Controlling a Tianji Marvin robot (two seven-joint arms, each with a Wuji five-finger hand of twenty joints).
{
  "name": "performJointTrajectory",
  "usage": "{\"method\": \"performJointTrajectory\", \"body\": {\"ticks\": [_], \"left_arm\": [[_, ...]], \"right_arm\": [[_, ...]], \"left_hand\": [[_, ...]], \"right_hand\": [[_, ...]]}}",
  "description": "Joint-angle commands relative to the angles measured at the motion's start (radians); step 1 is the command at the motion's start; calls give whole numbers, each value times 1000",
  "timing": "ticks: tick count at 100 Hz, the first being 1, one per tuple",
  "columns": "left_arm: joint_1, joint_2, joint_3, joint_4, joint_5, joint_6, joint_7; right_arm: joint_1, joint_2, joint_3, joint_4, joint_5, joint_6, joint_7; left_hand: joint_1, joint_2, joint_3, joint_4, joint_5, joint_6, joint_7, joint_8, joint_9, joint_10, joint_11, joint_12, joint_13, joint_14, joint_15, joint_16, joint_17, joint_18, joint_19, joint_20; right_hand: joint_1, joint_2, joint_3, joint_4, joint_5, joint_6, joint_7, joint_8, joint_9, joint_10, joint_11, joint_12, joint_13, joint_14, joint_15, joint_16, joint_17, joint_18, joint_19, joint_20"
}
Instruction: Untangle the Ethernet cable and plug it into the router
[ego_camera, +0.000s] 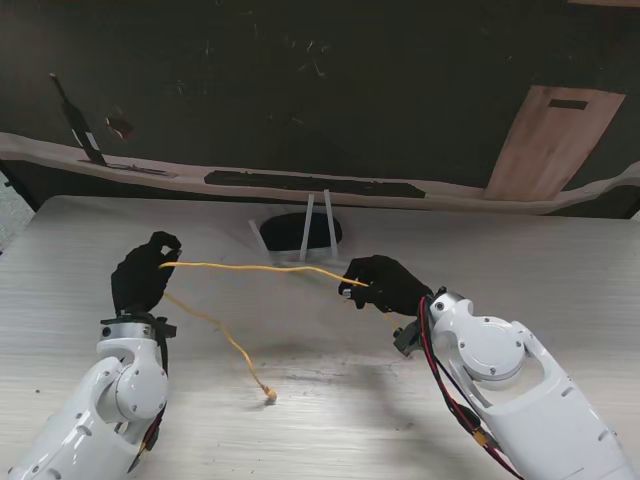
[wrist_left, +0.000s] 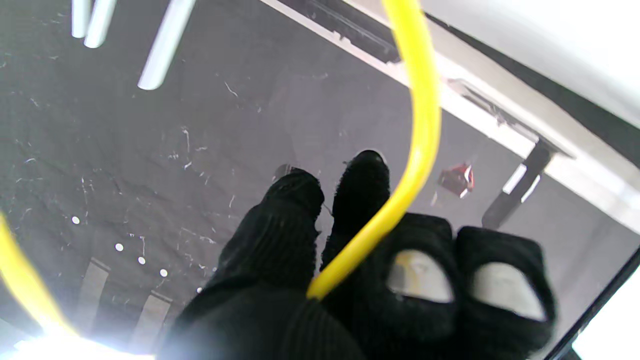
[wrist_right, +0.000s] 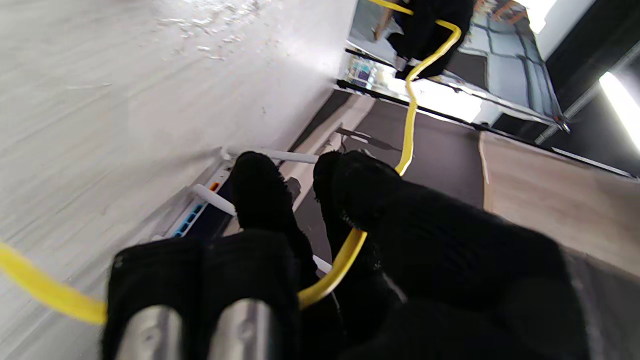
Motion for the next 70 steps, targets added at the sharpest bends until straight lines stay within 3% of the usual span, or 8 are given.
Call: {"method": "performJointTrajectory", "body": {"ticks": [1,30,38,47,49,53,57,70], "left_arm": [[8,-3,14,-13,-2,1,-22],[12,-6,35,-34,-81,3,-105],[14,-9,37,-42,-109,-1,-119],[17,-12,40,-55,-135,3,-130],[17,-13,41,-57,-136,8,-131],[17,-13,44,-60,-134,22,-130],[15,-13,47,-61,-128,39,-129],[12,-12,55,-68,-110,98,-131]], "right_arm": [[-5,-21,-15,-3,13,-10,14],[30,-41,-71,17,104,22,-8],[41,-43,-86,26,109,36,-6],[48,-48,-100,29,82,66,-30],[49,-50,-104,30,60,71,-45],[54,-53,-114,38,8,72,-78],[58,-56,-122,52,-34,60,-105],[59,-64,-128,81,-99,18,-170]], "left_hand": [[82,34,-12,17,-1,-11,-11,-14,26,-9,-5,-7,29,135,13,-12,32,15,204,-21],[72,33,-21,21,1,-3,-26,-20,33,-9,0,-8,29,135,13,-12,32,16,206,-23],[71,33,-23,22,1,6,-33,-22,36,-8,5,-6,29,135,13,-12,33,15,207,-24],[71,32,-26,23,4,11,-39,-23,46,-4,19,-2,29,139,14,-12,33,16,212,-23],[70,32,-27,23,6,13,-40,-23,49,-4,21,-1,29,140,14,-12,32,17,213,-23],[67,29,-29,23,11,13,-39,-22,57,-5,25,-1,29,142,16,-12,32,18,215,-23],[63,27,-31,24,14,9,-40,-22,62,-9,27,-1,29,146,19,-11,32,21,217,-22],[56,24,-33,26,17,10,-45,-23,64,-14,31,0,29,144,21,-12,32,21,216,-25]], "right_hand": [[-10,14,-7,19,21,-38,37,16,241,76,353,12,-71,7,87,5,12,-53,238,-12],[-12,26,-10,17,11,-45,38,22,211,70,334,2,-72,19,72,-28,1,-16,238,-92],[-8,31,-17,19,5,-51,35,26,189,72,311,-6,-74,41,62,-75,-10,25,231,-176],[-42,-9,-8,15,-70,-51,-9,9,64,70,186,-41,-80,170,-163,-236,-62,308,-48,-305],[-69,-29,12,10,-95,-50,-44,13,16,65,135,-56,-85,214,-270,-291,-103,396,-155,-381],[-135,-50,54,45,-135,-47,-143,63,-83,49,47,-87,-151,273,-473,-352,-270,446,-310,-462],[-202,-83,92,120,-202,-56,-223,194,-182,22,-19,-114,-265,295,-635,-363,-440,430,-423,-472],[-257,-196,126,112,-435,-111,-237,242,-505,-50,-170,-155,-658,267,-1074,-423,-850,329,-738,-467]]}}
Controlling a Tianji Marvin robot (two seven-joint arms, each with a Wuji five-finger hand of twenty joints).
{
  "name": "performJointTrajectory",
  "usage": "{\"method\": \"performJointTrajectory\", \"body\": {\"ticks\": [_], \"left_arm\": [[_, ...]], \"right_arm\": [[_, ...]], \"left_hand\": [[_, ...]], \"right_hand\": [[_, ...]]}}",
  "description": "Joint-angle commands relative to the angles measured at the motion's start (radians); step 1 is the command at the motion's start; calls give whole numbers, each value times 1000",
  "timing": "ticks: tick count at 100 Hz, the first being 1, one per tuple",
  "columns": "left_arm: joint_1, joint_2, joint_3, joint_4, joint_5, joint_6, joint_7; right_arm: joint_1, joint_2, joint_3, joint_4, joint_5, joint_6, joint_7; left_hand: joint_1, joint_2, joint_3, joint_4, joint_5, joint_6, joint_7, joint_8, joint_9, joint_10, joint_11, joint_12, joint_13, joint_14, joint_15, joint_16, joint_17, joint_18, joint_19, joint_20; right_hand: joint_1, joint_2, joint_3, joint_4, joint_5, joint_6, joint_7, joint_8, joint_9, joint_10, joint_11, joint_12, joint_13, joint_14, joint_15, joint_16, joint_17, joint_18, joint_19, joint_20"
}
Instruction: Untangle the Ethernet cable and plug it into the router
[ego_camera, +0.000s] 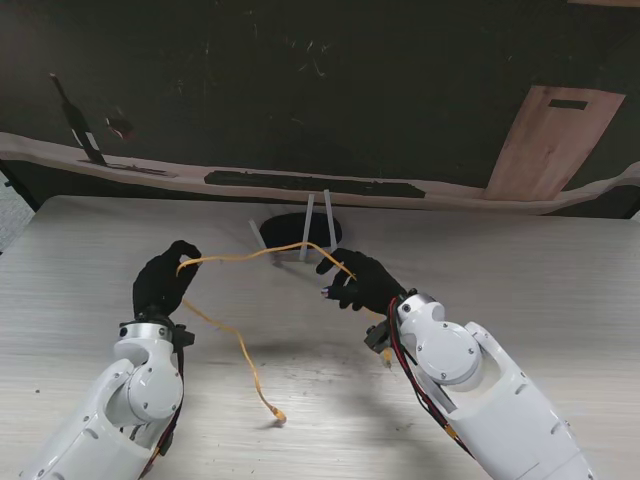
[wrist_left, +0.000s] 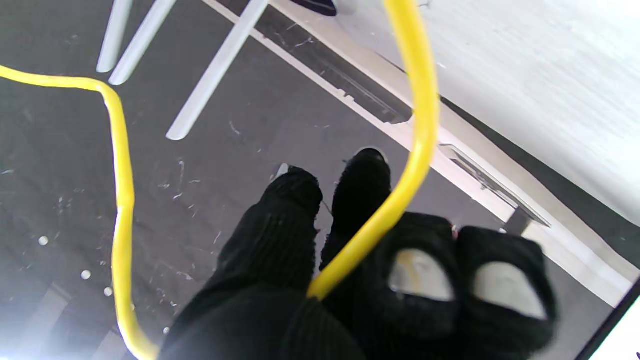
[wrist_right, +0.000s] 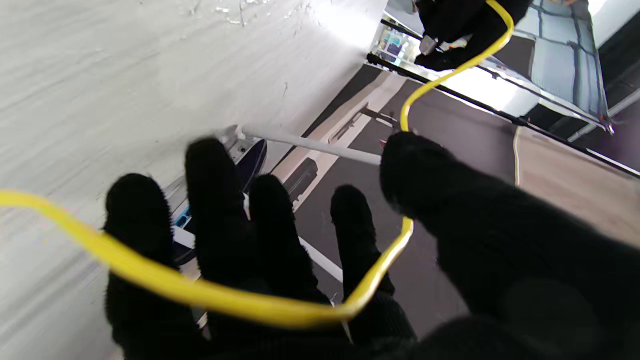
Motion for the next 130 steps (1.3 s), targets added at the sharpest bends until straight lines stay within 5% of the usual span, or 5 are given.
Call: {"method": "performJointTrajectory", "body": {"ticks": [1,35,59,99,130], "left_arm": [[0,-4,3,-13,-1,11,-19],[-26,-4,17,19,20,70,-12],[-24,-1,13,2,15,98,-46],[-70,3,48,29,-23,126,-119],[-114,3,77,58,-50,137,-155]], "right_arm": [[-9,-8,5,8,40,-15,23],[-25,-8,27,20,-106,-61,-58],[-33,-5,33,26,-174,-151,-97],[11,38,-45,40,-241,-279,39],[92,65,-165,77,-207,-316,174]], "left_hand": [[56,23,-12,26,18,8,-7,-5,27,-12,29,0,29,141,26,-11,32,16,216,-14],[51,15,-5,28,30,4,-8,-3,34,-12,38,1,29,145,33,-15,31,21,220,-20],[48,17,0,26,26,10,-14,-5,30,-12,40,2,29,144,35,-18,31,22,221,-23],[43,19,3,26,18,24,-27,-6,23,-14,38,2,28,142,34,-22,31,21,219,-29],[43,19,4,27,15,29,-31,-6,22,-14,38,2,28,139,32,-24,31,20,216,-32]], "right_hand": [[-28,-55,27,15,-97,-53,-10,24,-128,-49,-58,-24,-152,-25,-145,-38,-155,-48,-142,-10],[-99,-134,14,-4,-303,-114,13,-11,-392,-72,-133,-69,-487,-144,-398,-130,-343,-210,-716,54],[-57,-155,58,-3,-233,-174,43,-2,-367,-99,-106,-64,-478,-213,-384,-125,-352,-310,-815,75],[112,-61,97,26,103,-290,78,78,28,-95,-24,-14,-119,-107,-90,5,-70,-104,-479,257],[170,-24,66,-30,144,-306,68,87,158,-96,11,-20,-5,-95,19,32,-65,-106,-132,150]]}}
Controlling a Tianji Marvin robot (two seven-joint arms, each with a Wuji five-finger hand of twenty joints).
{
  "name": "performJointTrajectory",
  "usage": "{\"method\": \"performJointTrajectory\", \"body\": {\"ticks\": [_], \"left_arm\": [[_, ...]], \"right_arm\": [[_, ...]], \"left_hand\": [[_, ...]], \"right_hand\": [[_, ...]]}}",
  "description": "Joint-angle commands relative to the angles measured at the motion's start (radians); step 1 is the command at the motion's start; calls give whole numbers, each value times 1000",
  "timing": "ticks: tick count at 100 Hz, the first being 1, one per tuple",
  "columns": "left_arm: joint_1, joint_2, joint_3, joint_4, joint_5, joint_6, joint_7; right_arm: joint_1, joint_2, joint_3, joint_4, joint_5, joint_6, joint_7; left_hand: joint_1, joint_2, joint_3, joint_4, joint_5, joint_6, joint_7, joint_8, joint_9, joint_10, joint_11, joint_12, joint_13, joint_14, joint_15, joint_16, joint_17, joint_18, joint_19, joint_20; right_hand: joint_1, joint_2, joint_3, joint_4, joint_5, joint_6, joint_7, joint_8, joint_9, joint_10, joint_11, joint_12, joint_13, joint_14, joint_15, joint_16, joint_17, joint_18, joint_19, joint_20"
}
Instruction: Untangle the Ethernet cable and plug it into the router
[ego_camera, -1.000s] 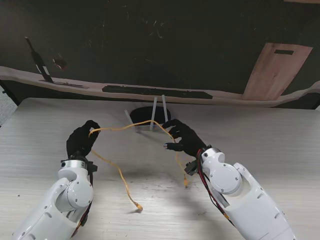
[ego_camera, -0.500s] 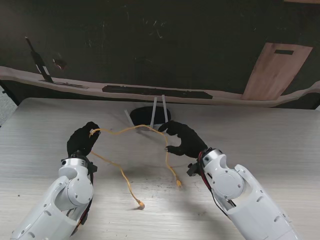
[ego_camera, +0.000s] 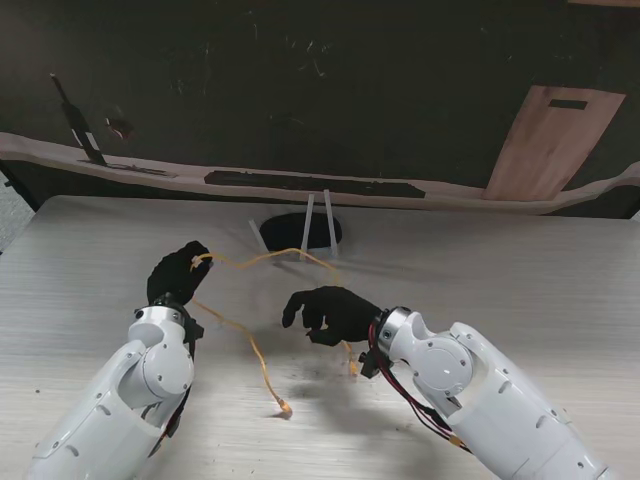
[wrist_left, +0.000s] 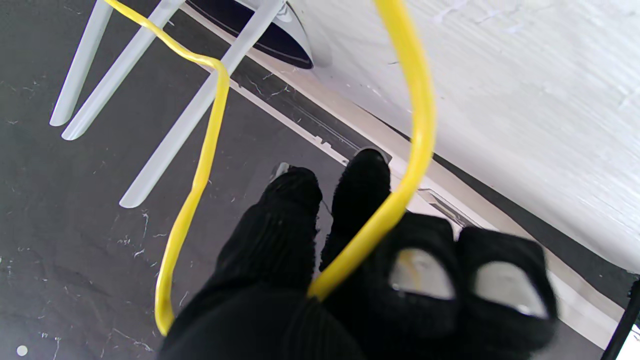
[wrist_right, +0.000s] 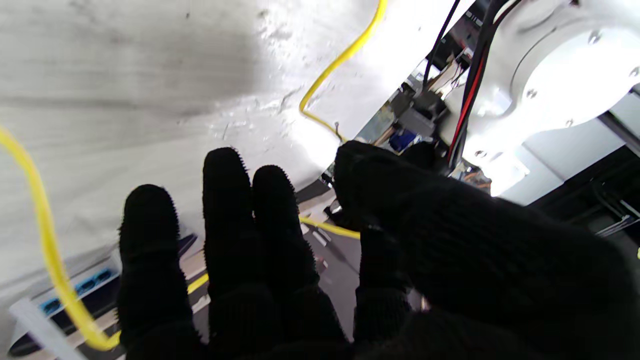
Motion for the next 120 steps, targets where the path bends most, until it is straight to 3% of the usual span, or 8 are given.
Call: {"method": "performJointTrajectory", "body": {"ticks": [1,32,48,67,83,98,103,120], "left_arm": [[-13,-3,8,0,-10,11,-27],[-61,-6,46,29,-45,26,-62],[-77,-6,60,40,-57,32,-75],[-86,-6,68,45,-66,39,-88],[-88,-8,72,42,-74,45,-92],[-96,-11,76,48,-85,46,-91],[-99,-12,78,51,-90,45,-89],[-112,-16,91,63,-108,42,-89]], "right_arm": [[8,-1,-19,4,7,-11,27],[102,4,-145,72,30,-21,83],[143,8,-195,101,2,-41,93],[173,2,-236,137,-12,-58,77],[210,-3,-282,167,17,-61,94],[246,-9,-329,198,43,-61,108],[255,-12,-342,206,48,-59,109],[265,-23,-362,225,62,-38,101]], "left_hand": [[42,19,5,26,1,12,-5,-4,19,-14,33,2,28,135,32,-11,31,12,216,-20],[41,21,5,25,1,13,-7,-4,15,-13,32,2,28,134,30,-12,30,14,205,-29],[40,22,4,25,1,10,-6,-2,12,-13,31,2,28,133,29,-13,30,15,206,-32],[38,23,2,25,1,11,-7,-2,10,-11,30,2,28,132,25,-15,29,16,204,-35],[38,23,0,25,-1,13,-9,-3,10,-11,30,2,28,132,23,-16,29,18,201,-39],[38,24,-1,25,0,11,-8,-2,8,-11,30,2,28,132,22,-16,29,20,199,-41],[38,25,-1,25,-1,13,-9,-3,8,-10,30,2,28,132,22,-16,28,21,197,-42],[29,24,-7,26,-6,12,-20,-7,-1,-9,25,1,28,134,12,-20,27,35,184,-52]], "right_hand": [[32,16,-4,-34,21,-46,-3,19,32,-20,27,-2,31,7,25,18,12,26,52,-13],[100,54,-34,-82,37,-70,-11,15,75,-15,36,-18,66,11,58,24,38,30,105,-43],[173,37,-3,-100,-45,-131,-6,23,82,-22,35,-15,83,1,68,23,55,24,122,-59],[171,-1,7,-108,-142,-189,22,38,100,-23,41,-15,156,5,134,33,95,31,152,-67],[141,0,-34,-101,-77,-156,31,36,169,-16,53,-25,222,17,189,40,132,47,172,-76],[130,12,-44,-100,44,-91,21,27,222,-50,46,-41,258,11,191,23,148,49,185,-90],[126,14,-43,-101,104,-52,57,-111,258,-62,34,-46,279,10,192,2,152,52,195,-114],[128,51,-29,-96,238,42,140,-279,351,-71,16,-70,348,17,193,-20,196,67,225,-133]]}}
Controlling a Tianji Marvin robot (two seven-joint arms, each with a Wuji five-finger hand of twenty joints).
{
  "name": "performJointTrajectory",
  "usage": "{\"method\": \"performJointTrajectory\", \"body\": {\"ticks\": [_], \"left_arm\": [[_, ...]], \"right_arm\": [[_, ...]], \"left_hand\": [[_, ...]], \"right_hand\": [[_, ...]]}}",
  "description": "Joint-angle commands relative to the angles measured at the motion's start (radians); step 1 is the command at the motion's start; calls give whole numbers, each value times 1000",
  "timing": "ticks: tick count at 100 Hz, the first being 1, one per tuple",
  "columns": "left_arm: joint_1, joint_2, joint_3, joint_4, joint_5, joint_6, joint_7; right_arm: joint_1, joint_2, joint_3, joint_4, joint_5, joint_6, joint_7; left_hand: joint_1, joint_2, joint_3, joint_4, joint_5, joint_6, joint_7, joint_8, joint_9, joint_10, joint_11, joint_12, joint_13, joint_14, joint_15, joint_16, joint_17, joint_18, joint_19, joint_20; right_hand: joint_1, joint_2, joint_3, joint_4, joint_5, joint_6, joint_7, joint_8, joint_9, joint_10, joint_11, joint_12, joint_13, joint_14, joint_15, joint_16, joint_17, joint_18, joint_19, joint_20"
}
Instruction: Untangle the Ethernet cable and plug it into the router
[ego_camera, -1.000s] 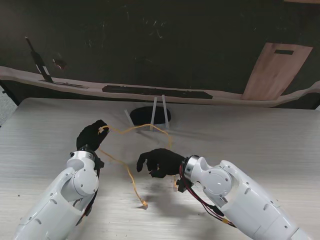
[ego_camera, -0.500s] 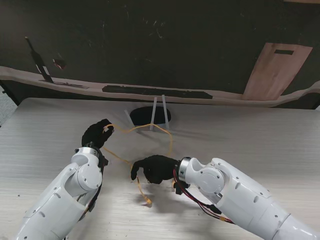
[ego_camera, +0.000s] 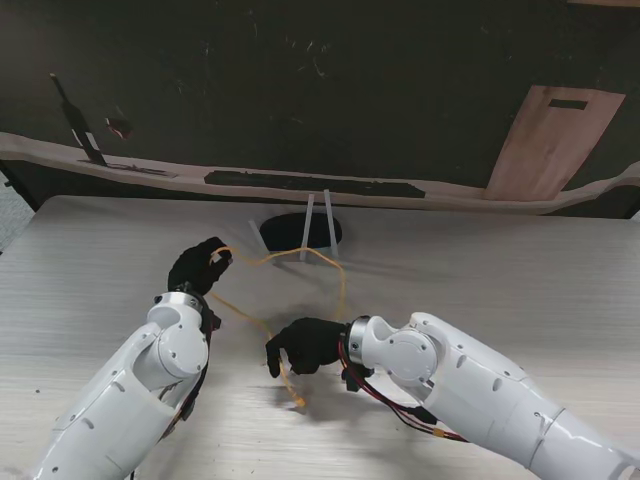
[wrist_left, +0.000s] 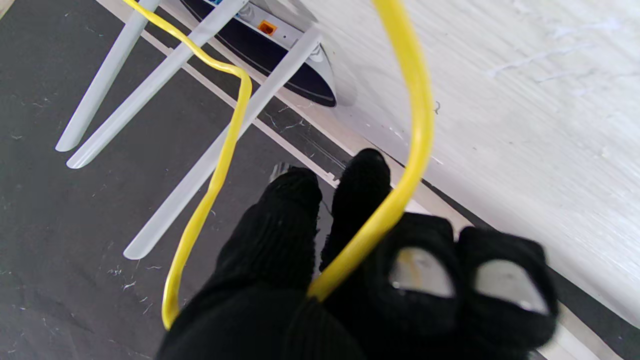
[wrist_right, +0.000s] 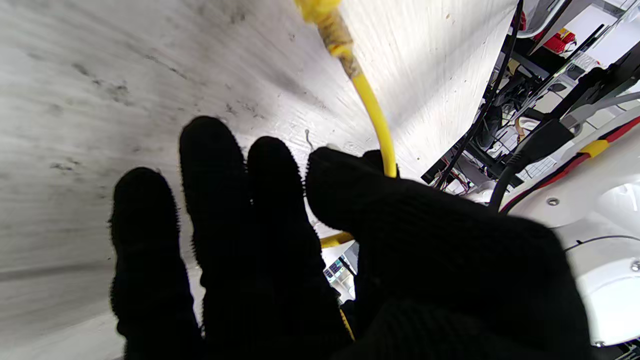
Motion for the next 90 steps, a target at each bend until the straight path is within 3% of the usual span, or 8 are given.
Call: {"method": "performJointTrajectory", "body": {"ticks": [1,17,23,32,39,49,62,90], "left_arm": [[-7,-7,8,0,-9,3,-18],[-17,-10,22,6,-34,-10,-25],[-18,-8,26,2,-38,-20,-34],[-17,0,31,-10,-28,-33,-59],[-11,11,28,-28,-12,-48,-94],[0,24,22,-53,19,-59,-121],[26,26,9,-89,34,-83,-109],[111,45,-28,-209,-10,-181,-193]], "right_arm": [[-2,-8,-9,3,15,14,17],[-3,-8,-11,-3,1,40,16],[-20,-11,6,-13,-10,59,-1],[-47,-10,40,-35,-34,88,-20],[-73,-8,75,-59,-56,109,-36],[-113,-5,130,-98,-90,143,-61],[-170,-11,199,-145,-135,188,-125],[-284,-54,316,-239,-198,310,-348]], "left_hand": [[28,24,-7,26,-8,8,-9,-9,-2,-9,25,1,28,135,11,-10,27,33,183,-25],[-29,13,-8,33,-56,28,-95,-22,-75,-4,-20,-4,-27,201,-94,2,9,184,50,-82],[-210,-5,170,16,-92,45,-215,-7,-145,-6,-78,-14,-134,236,-169,63,-105,226,-67,-11],[-438,-46,366,21,-185,67,-329,-29,-314,2,-258,-107,-404,291,-415,82,-467,205,-347,133],[-519,-66,375,27,-259,61,-410,-72,-489,7,-430,-214,-684,276,-777,-57,-788,104,-545,95],[-579,-78,372,35,-277,49,-453,-100,-614,4,-536,-297,-861,223,-984,-171,-959,56,-695,4],[-576,-78,375,37,-251,54,-452,-101,-661,8,-562,-316,-950,184,-1060,-209,-1039,27,-773,-52],[-488,-18,309,34,-35,74,-242,11,-341,37,-395,-232,-664,279,-818,-98,-814,83,-526,70]], "right_hand": [[-9,11,5,-26,47,32,53,-59,48,-18,-11,-22,48,8,6,-19,21,50,47,-12],[-73,-1,3,-41,99,155,93,-105,113,-3,-9,-28,122,22,1,-31,83,72,86,-14],[-94,0,8,-44,120,201,102,-112,134,13,1,-24,150,34,7,-32,108,88,103,-14],[-122,27,13,-48,140,240,126,-98,148,33,19,-4,168,46,27,-30,131,105,124,-21],[-127,58,12,-48,142,255,136,-66,142,51,32,17,166,57,48,-25,132,116,133,-28],[-130,42,16,-52,175,227,119,-61,134,52,17,24,148,75,32,-35,104,126,121,-39],[-128,3,31,-63,214,239,96,-76,106,56,-1,33,102,92,34,-26,62,133,105,-45],[-123,-1,67,-82,246,344,103,-66,153,112,26,45,158,134,76,-20,111,185,133,-33]]}}
